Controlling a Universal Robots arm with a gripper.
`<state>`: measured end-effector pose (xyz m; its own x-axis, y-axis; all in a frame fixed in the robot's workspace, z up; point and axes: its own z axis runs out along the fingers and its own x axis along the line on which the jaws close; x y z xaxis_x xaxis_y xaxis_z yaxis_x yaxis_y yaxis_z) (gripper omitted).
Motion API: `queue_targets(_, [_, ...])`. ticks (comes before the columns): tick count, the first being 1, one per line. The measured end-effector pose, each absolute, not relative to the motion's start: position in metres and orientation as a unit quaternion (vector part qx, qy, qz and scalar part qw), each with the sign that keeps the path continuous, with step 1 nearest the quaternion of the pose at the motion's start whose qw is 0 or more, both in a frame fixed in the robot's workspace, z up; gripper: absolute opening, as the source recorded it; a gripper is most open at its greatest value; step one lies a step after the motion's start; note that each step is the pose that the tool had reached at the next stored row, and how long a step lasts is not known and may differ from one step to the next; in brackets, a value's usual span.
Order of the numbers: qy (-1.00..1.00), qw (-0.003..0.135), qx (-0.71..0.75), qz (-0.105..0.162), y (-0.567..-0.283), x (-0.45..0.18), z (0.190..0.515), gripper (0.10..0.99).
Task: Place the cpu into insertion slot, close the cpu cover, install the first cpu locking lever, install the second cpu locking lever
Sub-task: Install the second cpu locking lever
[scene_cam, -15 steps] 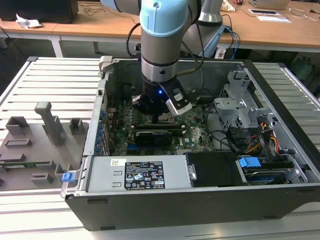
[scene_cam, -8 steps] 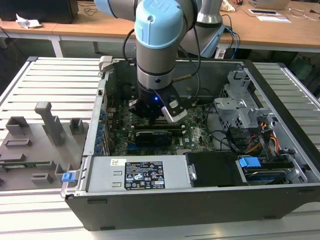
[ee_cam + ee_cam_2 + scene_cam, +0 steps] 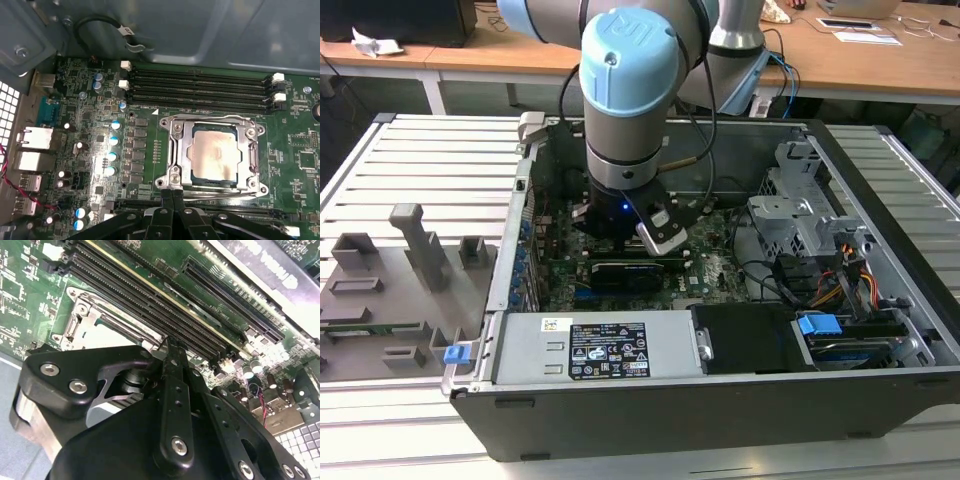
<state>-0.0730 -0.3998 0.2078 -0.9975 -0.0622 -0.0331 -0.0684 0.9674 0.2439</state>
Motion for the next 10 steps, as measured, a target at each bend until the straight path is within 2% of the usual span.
queue_targets(10, [0.99,0.013,-0.033,0.137,-0.401,-0.0764,0.2009,0.106])
